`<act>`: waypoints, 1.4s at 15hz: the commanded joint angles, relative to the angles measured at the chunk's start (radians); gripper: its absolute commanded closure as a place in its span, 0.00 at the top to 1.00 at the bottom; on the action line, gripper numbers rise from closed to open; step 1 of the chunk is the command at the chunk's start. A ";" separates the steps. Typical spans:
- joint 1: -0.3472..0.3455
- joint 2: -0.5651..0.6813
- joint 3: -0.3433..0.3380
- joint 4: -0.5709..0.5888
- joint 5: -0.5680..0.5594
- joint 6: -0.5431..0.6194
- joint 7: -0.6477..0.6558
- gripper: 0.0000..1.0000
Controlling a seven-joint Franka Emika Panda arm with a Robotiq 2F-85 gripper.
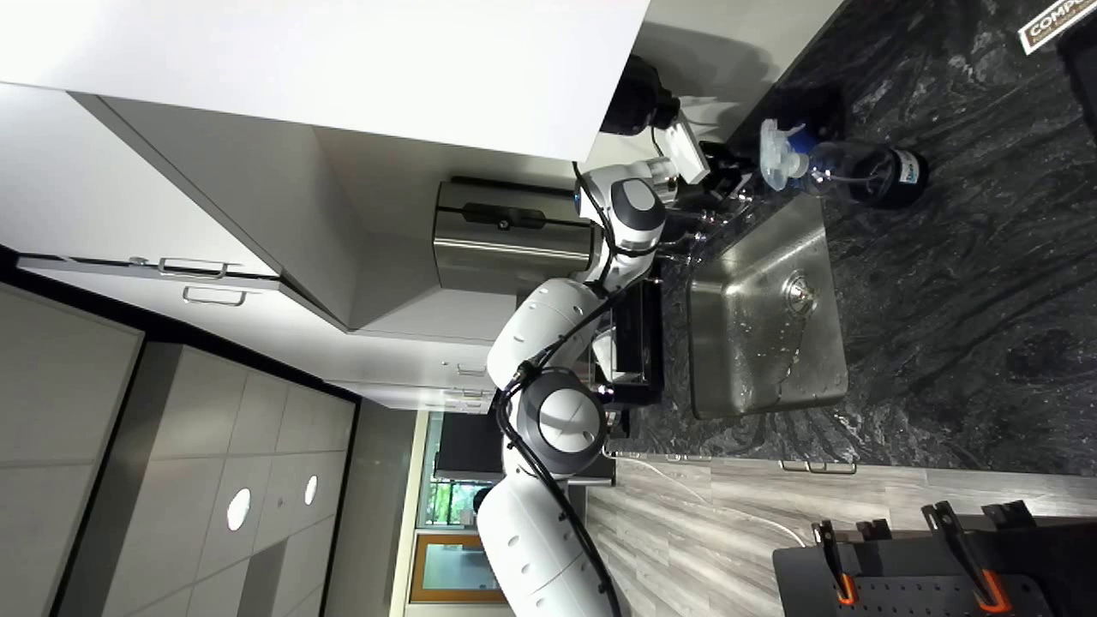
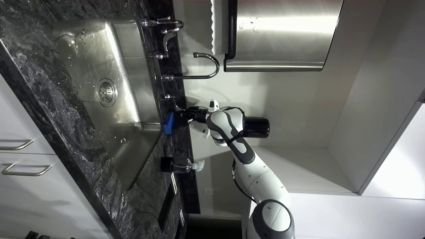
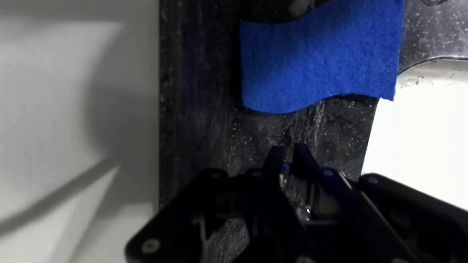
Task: Open and close the right tap
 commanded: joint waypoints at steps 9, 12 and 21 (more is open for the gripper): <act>0.055 -0.132 -0.001 -0.072 0.028 -0.017 0.091 0.96; 0.058 -0.213 0.009 -0.159 0.032 -0.020 0.124 1.00; 0.068 -0.480 0.043 -0.438 0.161 -0.177 0.316 1.00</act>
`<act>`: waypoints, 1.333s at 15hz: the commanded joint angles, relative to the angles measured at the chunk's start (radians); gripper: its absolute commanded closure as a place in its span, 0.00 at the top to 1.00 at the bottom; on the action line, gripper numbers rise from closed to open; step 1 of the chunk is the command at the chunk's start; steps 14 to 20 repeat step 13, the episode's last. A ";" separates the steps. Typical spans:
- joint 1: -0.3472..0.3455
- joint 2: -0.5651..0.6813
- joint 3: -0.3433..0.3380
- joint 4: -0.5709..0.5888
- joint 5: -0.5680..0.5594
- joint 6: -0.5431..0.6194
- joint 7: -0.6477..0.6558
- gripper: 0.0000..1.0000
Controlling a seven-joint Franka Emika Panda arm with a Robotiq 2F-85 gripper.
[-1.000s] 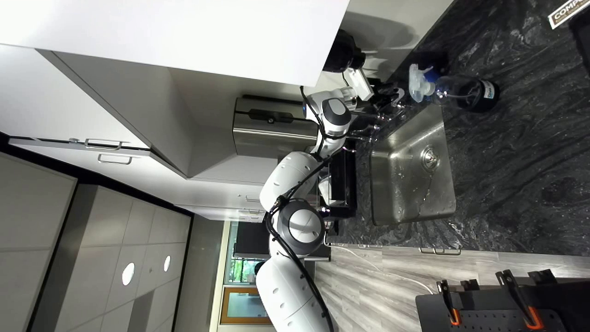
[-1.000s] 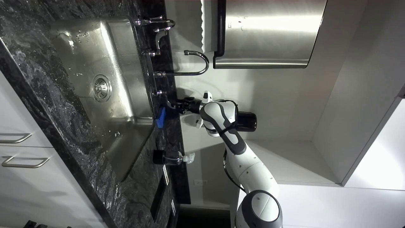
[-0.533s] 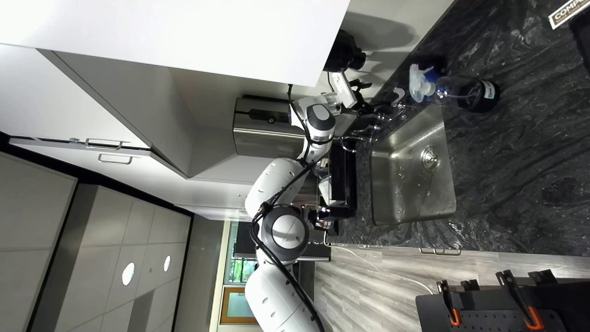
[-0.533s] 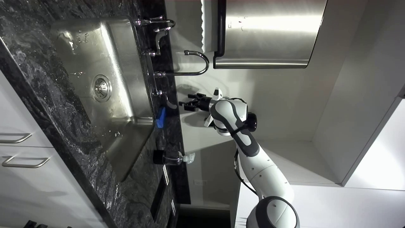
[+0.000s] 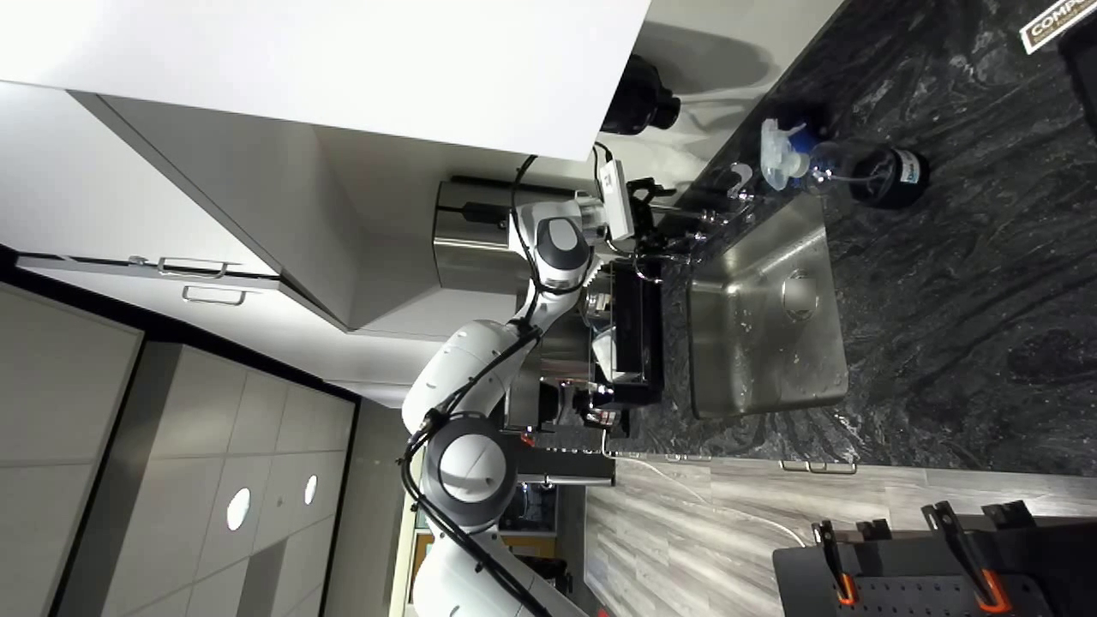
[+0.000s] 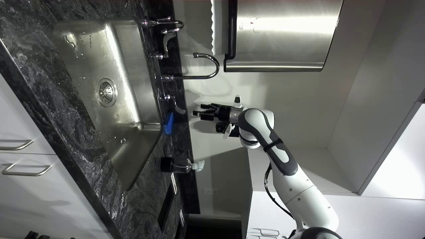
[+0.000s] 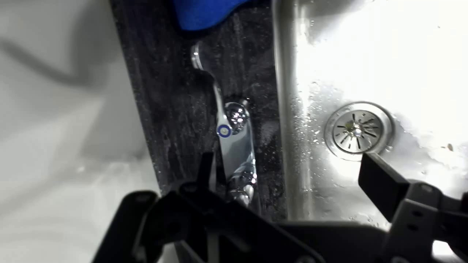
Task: Open and close the right tap
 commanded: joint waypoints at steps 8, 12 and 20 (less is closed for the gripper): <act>0.012 -0.257 0.016 -0.316 0.134 -0.071 0.202 1.00; 0.007 -0.199 0.018 -0.250 0.122 -0.082 0.162 1.00; 0.007 -0.197 0.018 -0.249 0.122 -0.082 0.162 1.00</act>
